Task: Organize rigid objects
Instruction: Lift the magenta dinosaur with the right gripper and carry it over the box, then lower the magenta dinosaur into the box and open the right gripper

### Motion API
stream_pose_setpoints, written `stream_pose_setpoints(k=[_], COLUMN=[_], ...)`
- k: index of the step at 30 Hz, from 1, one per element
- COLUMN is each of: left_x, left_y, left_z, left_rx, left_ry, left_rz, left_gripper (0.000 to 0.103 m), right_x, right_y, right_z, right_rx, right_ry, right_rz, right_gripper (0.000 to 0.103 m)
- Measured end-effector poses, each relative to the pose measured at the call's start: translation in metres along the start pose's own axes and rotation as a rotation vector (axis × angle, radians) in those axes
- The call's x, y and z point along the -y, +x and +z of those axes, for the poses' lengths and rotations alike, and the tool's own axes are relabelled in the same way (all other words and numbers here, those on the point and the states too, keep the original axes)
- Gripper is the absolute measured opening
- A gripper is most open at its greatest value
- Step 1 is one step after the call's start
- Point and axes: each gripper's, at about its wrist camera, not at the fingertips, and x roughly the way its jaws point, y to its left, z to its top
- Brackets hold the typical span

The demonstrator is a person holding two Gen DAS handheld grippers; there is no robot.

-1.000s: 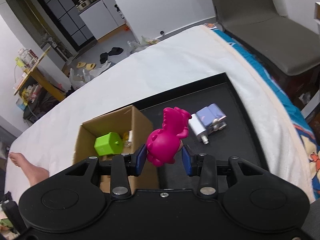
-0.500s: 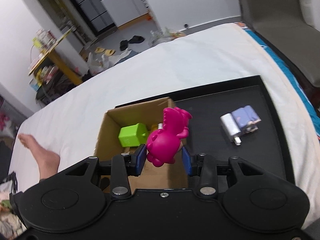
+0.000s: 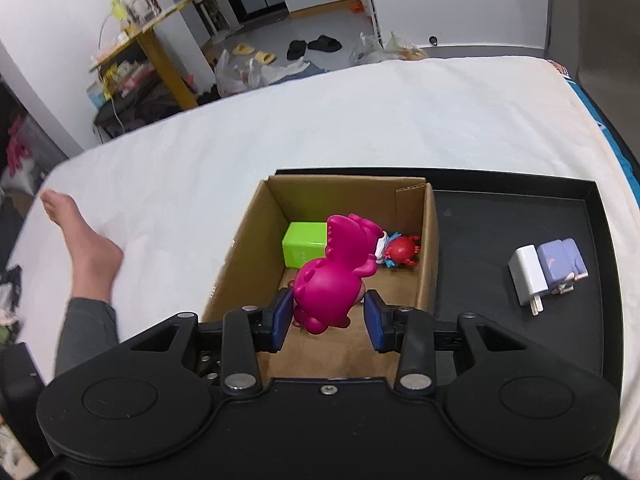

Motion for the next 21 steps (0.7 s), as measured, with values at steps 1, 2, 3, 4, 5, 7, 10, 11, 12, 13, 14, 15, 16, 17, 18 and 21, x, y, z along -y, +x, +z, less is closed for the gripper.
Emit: stream_pose_setpoints(k=[1,2,3,4,5,7,10,11,12,13,14,15,16,17,18,21], left_x=[0.0,0.0,-0.001,-0.001,-0.001,-0.002,-0.004,-0.005,-0.005,-0.005,-0.006,-0.006,-0.006,-0.005,-0.005,-0.005], left_y=[0.0,0.0,0.0,0.0,0.001,0.001,0.001,0.001,0.001,0.002,0.002,0.002,0.001,0.001,0.001,0.001], left_z=[0.0,0.0,0.0,0.0,0.0,0.0,0.0,0.001,0.001,0.001,0.001,0.0,0.0,0.0,0.0,0.0], left_rx=[0.0,0.0,0.0,0.0,-0.001,-0.002,-0.004,-0.006,-0.006,-0.006,-0.006,-0.007,-0.006,-0.005,-0.004,-0.005], left_ry=[-0.001,-0.003,-0.004,-0.007,-0.009,-0.013,-0.018,-0.021,-0.023,-0.025,-0.026,-0.027,-0.025,-0.022,-0.02,-0.023], left_rz=[0.0,0.0,0.0,0.0,-0.001,-0.003,-0.006,-0.007,-0.008,-0.009,-0.009,-0.009,-0.009,-0.008,-0.008,-0.008], left_gripper=[0.013,0.013,0.013,0.013,0.013,0.013,0.013,0.013,0.013,0.013,0.013,0.013,0.013,0.013,0.013,0.013], right_x=[-0.001,-0.004,-0.006,-0.007,-0.009,-0.013,-0.018,-0.018,-0.017,-0.017,-0.017,-0.018,-0.019,-0.019,-0.02,-0.02], right_y=[0.003,0.007,0.01,0.012,0.015,0.02,0.029,0.033,0.035,0.038,0.04,0.042,0.044,0.045,0.046,0.049], right_z=[0.0,0.0,0.0,0.0,0.0,0.001,0.002,0.002,0.002,0.002,0.002,0.001,0.0,0.0,0.0,0.0], right_rx=[-0.007,-0.014,-0.019,-0.023,-0.028,-0.037,-0.054,-0.061,-0.067,-0.073,-0.077,-0.079,-0.081,-0.082,-0.082,-0.087], right_ry=[-0.01,-0.021,-0.029,-0.038,-0.049,-0.065,-0.08,-0.076,-0.069,-0.064,-0.063,-0.065,-0.066,-0.067,-0.069,-0.071], right_rz=[-0.012,-0.022,-0.028,-0.031,-0.037,-0.046,-0.061,-0.064,-0.067,-0.072,-0.079,-0.082,-0.082,-0.082,-0.082,-0.079], right_gripper=[0.038,0.038,0.038,0.038,0.038,0.038,0.038,0.038,0.038,0.038,0.038,0.038,0.038,0.038,0.038,0.039])
